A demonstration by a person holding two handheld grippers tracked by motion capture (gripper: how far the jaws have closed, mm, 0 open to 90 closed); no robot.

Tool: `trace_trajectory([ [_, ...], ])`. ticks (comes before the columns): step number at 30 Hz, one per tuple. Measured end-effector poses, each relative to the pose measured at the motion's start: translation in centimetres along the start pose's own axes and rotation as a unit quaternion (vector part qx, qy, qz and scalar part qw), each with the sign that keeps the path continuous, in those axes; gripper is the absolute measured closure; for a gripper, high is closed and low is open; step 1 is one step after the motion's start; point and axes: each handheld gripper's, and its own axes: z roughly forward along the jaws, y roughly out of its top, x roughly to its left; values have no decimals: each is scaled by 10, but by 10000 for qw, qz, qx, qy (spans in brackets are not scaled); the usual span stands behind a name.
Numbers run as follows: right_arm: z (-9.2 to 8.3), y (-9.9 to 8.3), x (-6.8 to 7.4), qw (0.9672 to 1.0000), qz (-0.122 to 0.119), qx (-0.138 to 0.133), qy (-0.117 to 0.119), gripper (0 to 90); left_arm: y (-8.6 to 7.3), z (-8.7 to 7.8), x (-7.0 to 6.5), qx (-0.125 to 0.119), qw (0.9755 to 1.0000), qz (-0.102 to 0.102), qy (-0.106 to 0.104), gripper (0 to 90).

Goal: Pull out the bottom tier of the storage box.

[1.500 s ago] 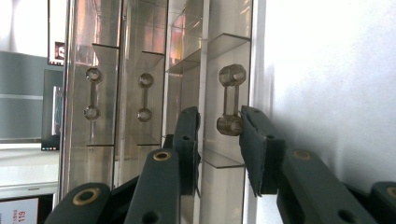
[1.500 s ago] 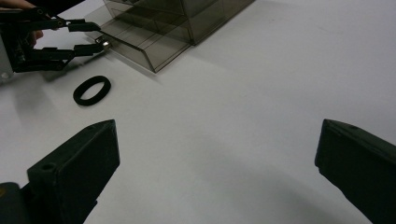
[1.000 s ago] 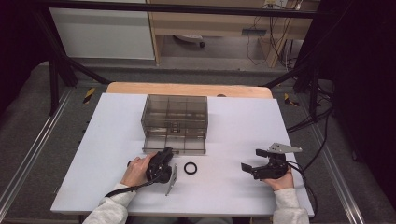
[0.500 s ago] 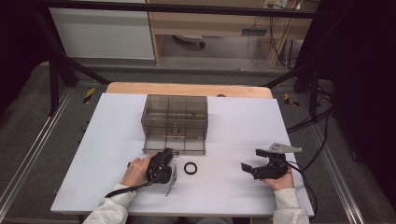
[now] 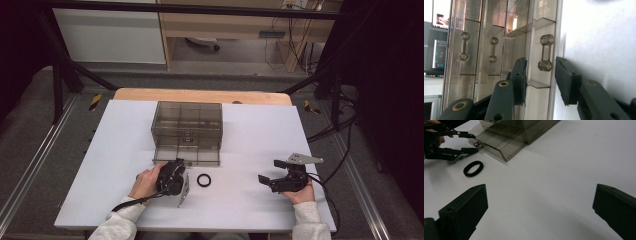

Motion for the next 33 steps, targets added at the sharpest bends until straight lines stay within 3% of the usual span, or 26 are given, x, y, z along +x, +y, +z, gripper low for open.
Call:
trace_trajectory([
  [10, 0, 0, 0, 10000, 5, 2, 2, 4, -1, -5, 9, -9, 9979, -551, -326, 534],
  [17, 0, 0, 0, 10000, -4, -1, 0, 4, -2, -10, 16, -57, 9931, -1075, -470, 481],
  [25, 0, 0, 0, 10000, 7, 3, 2, 4, -8, -14, 21, -156, 9825, -1725, -685, 418],
  [33, 0, 0, 0, 10000, 10, -2, 3, 4, -13, -20, 29, -263, 9649, -2473, -848, 353],
])
